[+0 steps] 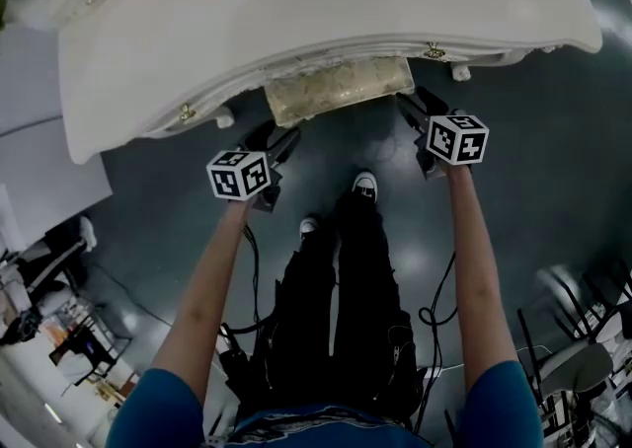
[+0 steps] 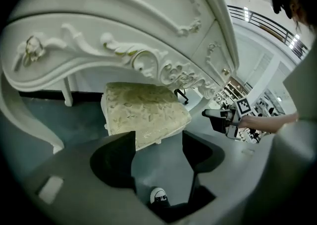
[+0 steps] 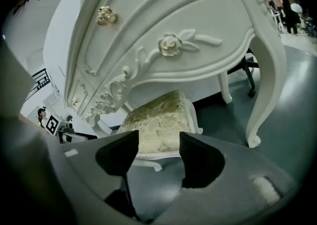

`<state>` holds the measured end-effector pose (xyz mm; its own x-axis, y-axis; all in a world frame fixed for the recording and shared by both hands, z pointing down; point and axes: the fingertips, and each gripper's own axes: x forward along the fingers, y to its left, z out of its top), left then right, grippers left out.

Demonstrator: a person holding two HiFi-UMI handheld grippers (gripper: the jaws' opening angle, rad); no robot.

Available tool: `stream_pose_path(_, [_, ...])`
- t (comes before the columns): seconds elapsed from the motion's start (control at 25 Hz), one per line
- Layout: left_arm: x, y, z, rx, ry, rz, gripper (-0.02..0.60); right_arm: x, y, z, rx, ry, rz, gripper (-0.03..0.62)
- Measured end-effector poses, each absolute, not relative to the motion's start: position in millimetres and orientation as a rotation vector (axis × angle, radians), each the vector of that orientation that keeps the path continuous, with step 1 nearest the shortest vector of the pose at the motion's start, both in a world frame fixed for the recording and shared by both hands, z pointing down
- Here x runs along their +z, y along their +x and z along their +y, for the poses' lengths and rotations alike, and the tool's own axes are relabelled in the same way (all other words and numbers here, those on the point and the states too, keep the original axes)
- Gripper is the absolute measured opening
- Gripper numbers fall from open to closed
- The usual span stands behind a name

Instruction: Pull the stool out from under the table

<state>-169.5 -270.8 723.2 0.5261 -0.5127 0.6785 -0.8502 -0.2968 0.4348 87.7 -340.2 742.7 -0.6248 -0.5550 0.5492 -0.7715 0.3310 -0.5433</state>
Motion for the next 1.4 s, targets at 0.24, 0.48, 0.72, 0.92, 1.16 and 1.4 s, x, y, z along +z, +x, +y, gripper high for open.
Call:
stream_pose_path(0.24, [774, -190, -295, 0.435, 1.855, -1.162, 0.4, 783, 91, -378, 1.284, 1.202, -2.323, 0.359])
stream_pose_path(0.48, [807, -209, -322, 0.204, 1.676, -1.21, 0.491, 813, 88, -397, 1.398, 1.166, -2.272, 0.417])
stream_pose_path(0.72, [830, -210, -325, 0.153, 1.607, -1.191, 0.495, 825, 77, -410, 1.422, 1.106, -2.251, 0.438])
stream_pose_path(0.92, [835, -200, -319, 0.1, 1.589, -1.117, 0.487, 820, 68, -404, 1.585, 1.074, -2.243, 0.409])
stream_pose_path(1.16, [839, -197, -321, 0.105, 1.583, -1.123, 0.466, 824, 73, -403, 1.573, 1.116, -2.263, 0.379])
stream_pose_path(1.4, [835, -197, -320, 0.134, 1.587, -1.156, 0.434, 822, 75, -400, 1.546, 1.148, -2.263, 0.373])
